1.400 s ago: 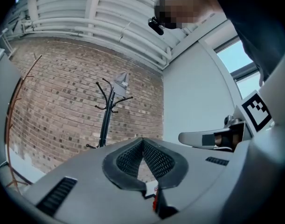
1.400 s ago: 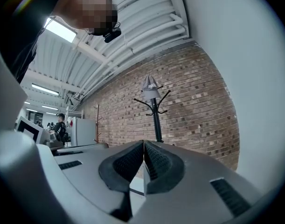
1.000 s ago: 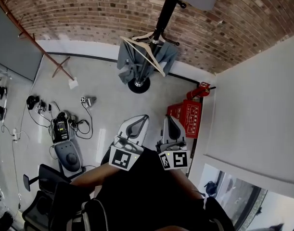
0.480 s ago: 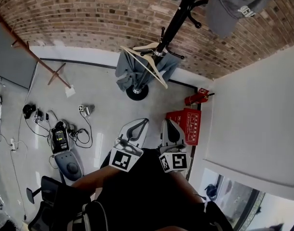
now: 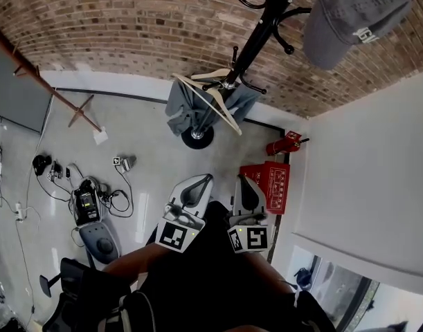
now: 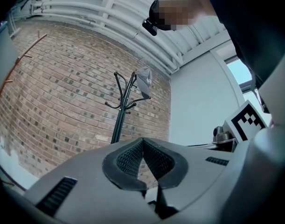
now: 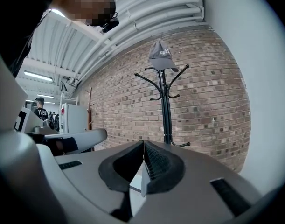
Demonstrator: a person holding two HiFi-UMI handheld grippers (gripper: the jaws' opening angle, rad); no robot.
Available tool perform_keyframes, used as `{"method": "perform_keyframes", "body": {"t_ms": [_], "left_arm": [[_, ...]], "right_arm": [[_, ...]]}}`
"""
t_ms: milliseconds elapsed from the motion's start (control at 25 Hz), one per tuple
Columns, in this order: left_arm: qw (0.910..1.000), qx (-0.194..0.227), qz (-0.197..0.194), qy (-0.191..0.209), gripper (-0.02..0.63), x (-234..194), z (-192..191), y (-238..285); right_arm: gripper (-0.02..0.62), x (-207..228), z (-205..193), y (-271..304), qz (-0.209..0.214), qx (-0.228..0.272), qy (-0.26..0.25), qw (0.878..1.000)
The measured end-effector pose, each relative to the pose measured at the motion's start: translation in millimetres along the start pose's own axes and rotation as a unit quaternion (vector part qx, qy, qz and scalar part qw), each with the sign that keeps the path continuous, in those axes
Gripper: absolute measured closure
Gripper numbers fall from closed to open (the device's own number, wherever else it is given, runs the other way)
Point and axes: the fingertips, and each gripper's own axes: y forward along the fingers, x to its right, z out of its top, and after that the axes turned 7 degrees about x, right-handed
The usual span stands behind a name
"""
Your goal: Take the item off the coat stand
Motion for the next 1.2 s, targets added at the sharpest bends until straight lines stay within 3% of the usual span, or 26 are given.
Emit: {"method": "perform_keyframes", "body": {"t_ms": [120, 280, 880, 1000, 1200], "left_arm": [[0.9999, -0.001, 0.012, -0.007, 0.588, -3.6, -1.0, 7.2], [0.9995, -0.008, 0.021, 0.022, 0.588, -4.2, 4.0, 19.1], [0.9990, 0.016, 0.038, 0.014, 0.588, -6.8, 14.7, 72.3], [0.9983, 0.045, 0.037, 0.003, 0.588, -3.2, 31.4, 81.8], [0.9991, 0.027, 0.026, 0.018, 0.588, 3.4, 24.1, 84.3]], "right_arm": [[0.577, 5.2, 1.5, 4.7, 0.009, -0.002, 0.022, 1.000], [0.577, 11.3, 19.1, 17.6, 0.031, -0.005, 0.057, 0.998], [0.574, 47.7, 100.4, 46.6, 0.080, 0.053, 0.081, 0.992], [0.542, 49.1, 124.5, 48.1, 0.092, 0.067, 0.071, 0.991], [0.509, 59.6, 130.9, 53.5, 0.089, 0.055, 0.093, 0.990]]}}
